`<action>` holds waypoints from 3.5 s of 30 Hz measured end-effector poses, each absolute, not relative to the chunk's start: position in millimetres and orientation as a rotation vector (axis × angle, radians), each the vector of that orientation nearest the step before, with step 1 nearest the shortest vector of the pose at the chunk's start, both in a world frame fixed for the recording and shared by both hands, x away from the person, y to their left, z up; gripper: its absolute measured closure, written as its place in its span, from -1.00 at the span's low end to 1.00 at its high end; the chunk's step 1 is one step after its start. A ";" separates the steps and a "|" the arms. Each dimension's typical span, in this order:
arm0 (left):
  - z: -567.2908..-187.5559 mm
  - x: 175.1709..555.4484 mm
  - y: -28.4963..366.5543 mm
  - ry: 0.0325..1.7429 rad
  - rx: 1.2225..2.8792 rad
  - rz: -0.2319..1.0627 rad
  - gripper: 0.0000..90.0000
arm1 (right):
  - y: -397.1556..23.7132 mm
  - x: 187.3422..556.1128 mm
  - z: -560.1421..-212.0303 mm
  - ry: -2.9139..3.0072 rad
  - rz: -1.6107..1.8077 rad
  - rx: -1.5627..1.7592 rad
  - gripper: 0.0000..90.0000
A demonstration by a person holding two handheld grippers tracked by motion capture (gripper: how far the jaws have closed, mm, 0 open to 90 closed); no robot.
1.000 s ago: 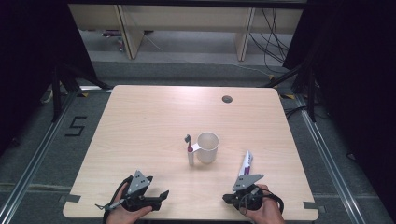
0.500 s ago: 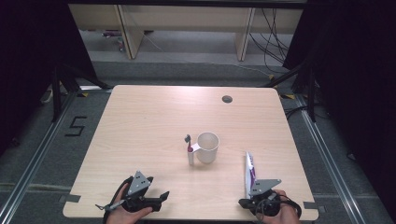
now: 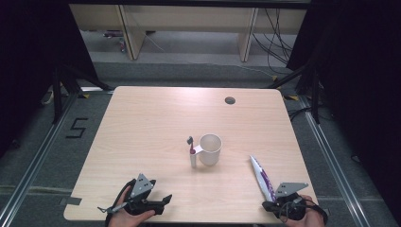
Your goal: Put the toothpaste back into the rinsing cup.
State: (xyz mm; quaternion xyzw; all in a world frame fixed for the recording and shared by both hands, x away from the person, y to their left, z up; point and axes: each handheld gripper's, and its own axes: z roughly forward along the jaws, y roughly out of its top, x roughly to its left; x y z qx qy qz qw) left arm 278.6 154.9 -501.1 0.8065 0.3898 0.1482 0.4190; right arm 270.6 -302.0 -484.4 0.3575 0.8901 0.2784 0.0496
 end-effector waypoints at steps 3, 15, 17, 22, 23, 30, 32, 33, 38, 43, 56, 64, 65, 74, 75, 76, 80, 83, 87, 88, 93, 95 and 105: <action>-501.2 278.7 155.0 0.979 2.021 0.372 -0.53 | -301.5 272.0 -478.3 2.672 0.885 1.055 0.87; -501.1 278.7 155.4 0.980 2.015 0.374 -0.53 | -298.7 313.8 -459.3 2.552 0.740 1.215 0.22; -500.9 278.8 155.5 0.979 2.015 0.372 -0.53 | -297.4 320.1 -460.6 2.533 0.746 1.219 0.16; -500.8 278.7 155.4 0.976 2.020 0.371 -0.53 | -292.8 333.8 -464.1 2.571 0.665 1.310 0.06; -501.0 278.9 155.3 0.980 2.019 0.376 -0.53 | -291.2 336.0 -465.9 2.577 0.654 1.315 0.05; -500.7 278.7 155.3 0.975 2.022 0.370 -0.53 | -282.7 349.4 -471.9 2.587 0.576 1.331 0.04; -500.5 278.6 155.4 0.972 2.023 0.369 -0.53 | -280.1 351.5 -472.3 2.598 0.565 1.336 0.04; -500.5 278.6 155.4 0.970 2.023 0.368 -0.53 | -279.2 352.9 -472.4 2.589 0.554 1.338 0.05; -500.2 278.7 155.3 0.968 2.026 0.377 -0.53 | -276.7 358.9 -473.9 2.600 0.521 1.330 0.12; -500.2 278.7 155.5 0.969 2.025 0.378 -0.53 | -272.6 361.0 -476.4 2.624 0.471 1.339 0.20; -499.6 278.2 155.4 0.963 2.018 0.371 -0.53 | -263.2 364.3 -475.0 2.682 0.409 1.320 0.37; -500.0 278.3 155.3 0.967 2.017 0.377 -0.53 | -264.2 369.1 -475.6 2.712 0.413 1.253 0.44; -499.9 278.1 155.2 0.964 2.016 0.369 -0.53 | -263.3 368.4 -475.4 2.717 0.405 1.276 0.45; -500.0 278.1 155.2 0.974 2.018 0.373 -0.53 | -258.3 367.4 -475.0 2.735 0.369 1.262 0.69; -499.6 277.9 155.5 0.969 2.022 0.370 -0.53 | -258.3 367.7 -474.9 2.736 0.368 1.259 0.70; -499.5 277.9 155.5 0.969 2.022 0.371 -0.53 | -258.3 368.5 -475.2 2.747 0.372 1.238 0.70; -500.3 278.3 155.2 0.967 2.019 0.370 -0.53 | -258.8 369.2 -475.9 2.759 0.388 1.187 0.71; -500.5 278.6 155.4 0.967 2.027 0.376 -0.53 | -259.6 368.8 -475.8 2.771 0.398 1.161 0.71; -500.3 278.3 155.0 0.972 2.010 0.371 -0.52 | -262.3 366.9 -472.2 2.762 0.443 1.150 0.72; -499.6 278.3 155.9 0.971 2.023 0.373 -0.52 | -262.8 365.5 -470.8 2.752 0.463 1.184 0.72; -499.8 278.4 156.0 0.971 2.022 0.373 -0.52 | -271.1 364.3 -458.3 2.687 0.585 1.222 0.72; -499.9 278.4 155.7 0.972 2.023 0.373 -0.52 | -276.6 365.6 -452.3 2.666 0.641 1.207 0.72; -500.4 280.0 157.5 0.972 2.030 0.383 -0.52 | -286.5 370.9 -429.7 2.553 0.898 1.163 0.72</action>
